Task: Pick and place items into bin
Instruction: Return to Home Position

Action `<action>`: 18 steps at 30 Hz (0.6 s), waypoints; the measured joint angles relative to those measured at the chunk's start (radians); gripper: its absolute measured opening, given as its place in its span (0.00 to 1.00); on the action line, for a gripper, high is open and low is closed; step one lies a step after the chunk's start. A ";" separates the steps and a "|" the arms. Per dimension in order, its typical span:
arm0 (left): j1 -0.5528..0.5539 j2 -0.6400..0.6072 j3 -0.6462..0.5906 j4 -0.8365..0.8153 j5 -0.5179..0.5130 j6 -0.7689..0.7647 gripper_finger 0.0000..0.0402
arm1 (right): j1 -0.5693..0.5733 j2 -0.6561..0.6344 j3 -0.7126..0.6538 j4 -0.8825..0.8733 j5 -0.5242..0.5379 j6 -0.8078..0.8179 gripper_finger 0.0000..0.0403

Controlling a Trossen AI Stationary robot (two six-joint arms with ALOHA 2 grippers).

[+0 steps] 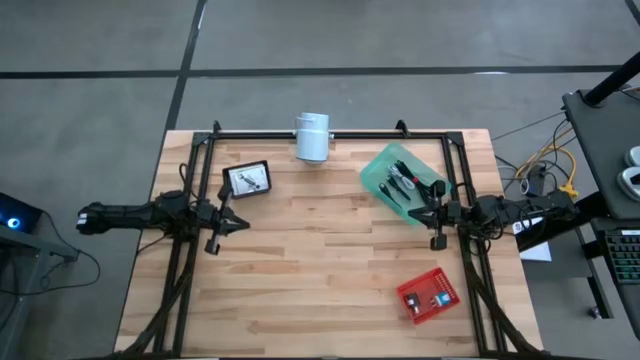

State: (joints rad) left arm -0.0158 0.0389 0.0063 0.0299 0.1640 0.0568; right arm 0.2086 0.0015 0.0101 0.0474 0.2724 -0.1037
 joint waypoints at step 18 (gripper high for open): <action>0.000 0.048 0.000 0.005 -0.001 -0.023 0.00 | 0.000 0.000 0.000 0.001 0.000 -0.004 0.02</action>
State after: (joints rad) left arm -0.0154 0.0873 0.0058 0.0353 0.1631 0.0335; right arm 0.2085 0.0013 0.0101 0.0483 0.2728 -0.1081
